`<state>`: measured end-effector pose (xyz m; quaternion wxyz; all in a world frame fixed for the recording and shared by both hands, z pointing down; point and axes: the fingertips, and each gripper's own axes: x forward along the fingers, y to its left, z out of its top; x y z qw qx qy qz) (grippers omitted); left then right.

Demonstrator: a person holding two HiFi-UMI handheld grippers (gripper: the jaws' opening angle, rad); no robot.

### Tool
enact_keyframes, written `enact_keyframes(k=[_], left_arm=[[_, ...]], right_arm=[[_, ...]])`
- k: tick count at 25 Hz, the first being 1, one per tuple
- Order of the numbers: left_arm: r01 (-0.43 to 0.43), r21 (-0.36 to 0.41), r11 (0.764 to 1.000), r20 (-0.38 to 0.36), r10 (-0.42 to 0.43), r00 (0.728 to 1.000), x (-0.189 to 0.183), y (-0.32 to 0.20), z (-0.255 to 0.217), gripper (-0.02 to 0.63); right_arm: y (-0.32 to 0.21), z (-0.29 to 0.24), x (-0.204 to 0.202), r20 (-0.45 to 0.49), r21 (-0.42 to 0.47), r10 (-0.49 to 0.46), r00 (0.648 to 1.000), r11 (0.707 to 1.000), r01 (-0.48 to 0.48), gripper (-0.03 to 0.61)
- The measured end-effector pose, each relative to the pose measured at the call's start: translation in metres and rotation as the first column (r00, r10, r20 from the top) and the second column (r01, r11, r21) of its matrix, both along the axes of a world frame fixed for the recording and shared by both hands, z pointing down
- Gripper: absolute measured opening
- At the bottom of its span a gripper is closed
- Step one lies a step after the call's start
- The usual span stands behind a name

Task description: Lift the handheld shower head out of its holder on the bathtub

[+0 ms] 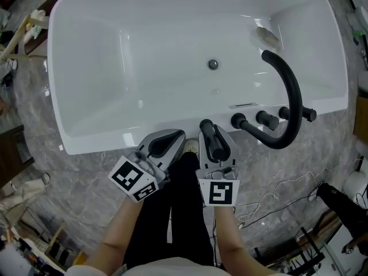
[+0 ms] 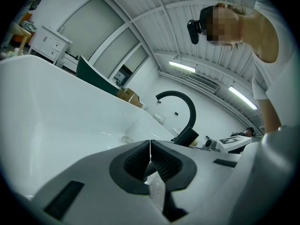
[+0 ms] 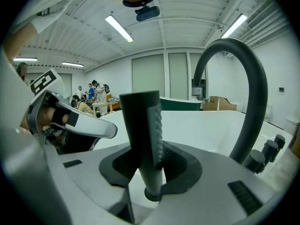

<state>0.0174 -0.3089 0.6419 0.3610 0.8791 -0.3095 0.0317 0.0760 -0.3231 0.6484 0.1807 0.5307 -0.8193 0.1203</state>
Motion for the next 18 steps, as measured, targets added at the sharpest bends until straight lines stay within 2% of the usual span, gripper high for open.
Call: enact_keyframes(k=[5,18], left_arm=[[-0.002,-0.003,1.0,0.005,0.002,1.0,0.0,0.002,0.002,0.012],[-0.006,0.013,1.0,-0.004,0.006,1.0,-0.001,0.006,-0.016,0.012]], right_arm=[[-0.005,-0.002,0.004,0.022,0.023,0.042,0.999,0.999,-0.043,0.123],[0.004,-0.008,0.0,-0.028,0.004,0.03,0.999,1.0,-0.03,0.12]])
